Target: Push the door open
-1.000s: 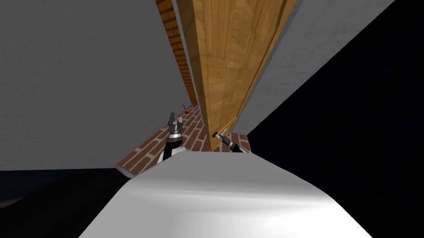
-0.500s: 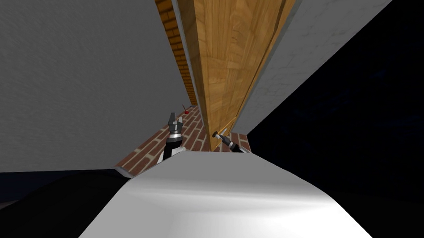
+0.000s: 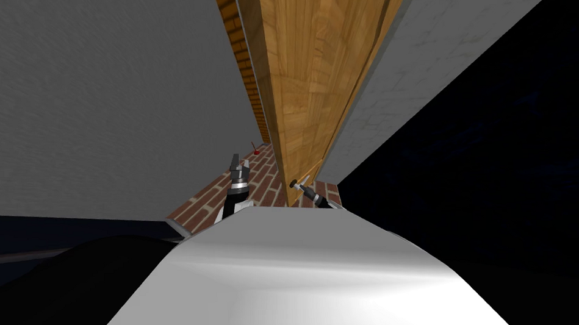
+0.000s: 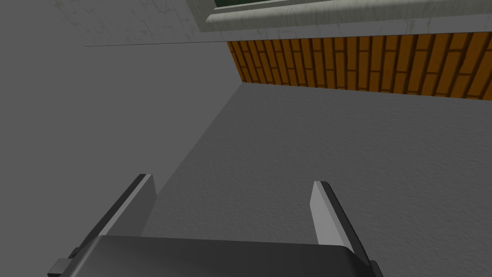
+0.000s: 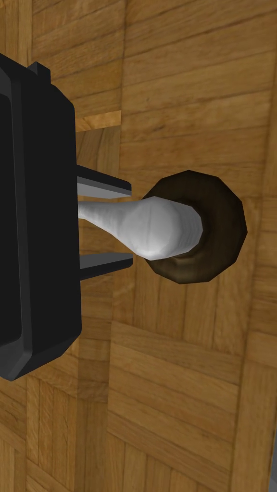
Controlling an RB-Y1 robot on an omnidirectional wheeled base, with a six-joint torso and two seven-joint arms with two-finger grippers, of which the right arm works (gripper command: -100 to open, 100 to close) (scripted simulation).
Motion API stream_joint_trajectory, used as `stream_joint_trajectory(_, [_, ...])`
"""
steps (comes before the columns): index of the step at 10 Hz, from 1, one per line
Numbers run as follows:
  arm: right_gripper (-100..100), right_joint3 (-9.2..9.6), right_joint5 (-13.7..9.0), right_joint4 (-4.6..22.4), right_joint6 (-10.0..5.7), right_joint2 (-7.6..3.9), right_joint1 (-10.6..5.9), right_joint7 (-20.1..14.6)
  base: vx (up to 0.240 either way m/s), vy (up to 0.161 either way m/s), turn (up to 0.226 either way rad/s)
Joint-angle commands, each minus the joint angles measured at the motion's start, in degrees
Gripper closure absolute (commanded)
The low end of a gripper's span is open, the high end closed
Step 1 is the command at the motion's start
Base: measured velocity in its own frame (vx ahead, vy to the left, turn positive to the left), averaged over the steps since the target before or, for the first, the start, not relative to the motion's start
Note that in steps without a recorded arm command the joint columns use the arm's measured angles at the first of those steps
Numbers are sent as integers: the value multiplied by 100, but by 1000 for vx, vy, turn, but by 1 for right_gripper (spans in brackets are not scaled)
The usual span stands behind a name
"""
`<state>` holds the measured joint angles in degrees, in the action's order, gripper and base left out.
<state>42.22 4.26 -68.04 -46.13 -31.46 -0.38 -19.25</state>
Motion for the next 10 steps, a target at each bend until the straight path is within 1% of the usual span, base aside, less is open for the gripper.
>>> stream_joint_trajectory(1, [100, 72, 30, -26, -27, -12, 72, 8, -3, 24, -67])
stream_joint_trajectory(2, [100, 110, 44, -47, -64, -49, 88, 0, 5, -9, 36])
stream_joint_trajectory(4, [100, 110, 44, -47, -64, -49, 88, 0, 4, -15, 48])
stream_joint_trajectory(10, [100, 110, 44, -47, -64, -49, 88, 0, -8, -5, -8])
